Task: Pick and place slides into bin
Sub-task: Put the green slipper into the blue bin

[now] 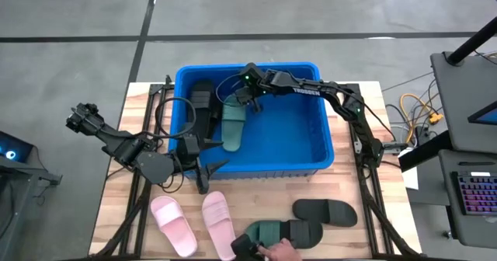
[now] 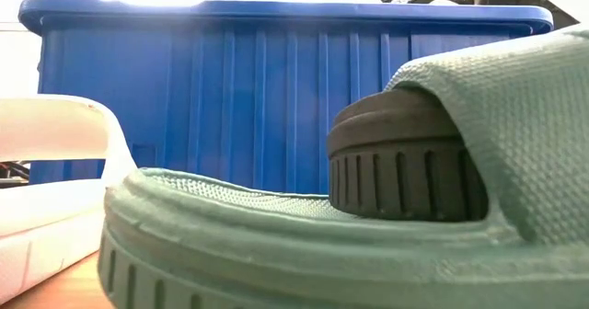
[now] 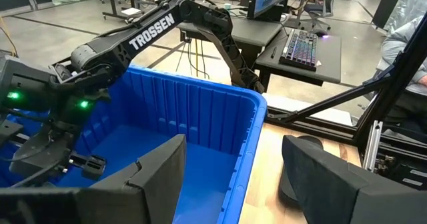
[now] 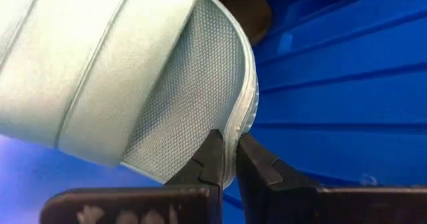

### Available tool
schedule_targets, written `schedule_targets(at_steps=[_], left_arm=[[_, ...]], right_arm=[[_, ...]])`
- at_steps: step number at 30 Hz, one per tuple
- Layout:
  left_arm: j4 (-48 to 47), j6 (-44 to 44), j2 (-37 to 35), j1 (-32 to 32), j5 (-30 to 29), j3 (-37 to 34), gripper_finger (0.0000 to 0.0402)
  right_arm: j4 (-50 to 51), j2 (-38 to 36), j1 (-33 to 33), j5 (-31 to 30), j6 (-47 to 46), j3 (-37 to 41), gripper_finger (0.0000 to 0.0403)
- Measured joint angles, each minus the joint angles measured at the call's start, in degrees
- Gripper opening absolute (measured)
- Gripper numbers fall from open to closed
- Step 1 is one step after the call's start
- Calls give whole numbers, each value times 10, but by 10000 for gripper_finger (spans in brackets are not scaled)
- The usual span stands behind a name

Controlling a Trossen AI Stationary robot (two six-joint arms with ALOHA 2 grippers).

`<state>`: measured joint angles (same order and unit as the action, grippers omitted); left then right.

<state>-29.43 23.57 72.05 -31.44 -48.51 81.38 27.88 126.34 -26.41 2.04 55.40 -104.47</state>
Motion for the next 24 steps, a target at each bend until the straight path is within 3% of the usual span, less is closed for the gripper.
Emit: schedule_targets(at_steps=[19,24], left_arm=[[0,0,0,0,0,-1,233],[1,0,0,0,0,-1,233]], right_arm=[[16,4,1,17,-14,3,15],[-7,4,5,-36,-10,2,15]])
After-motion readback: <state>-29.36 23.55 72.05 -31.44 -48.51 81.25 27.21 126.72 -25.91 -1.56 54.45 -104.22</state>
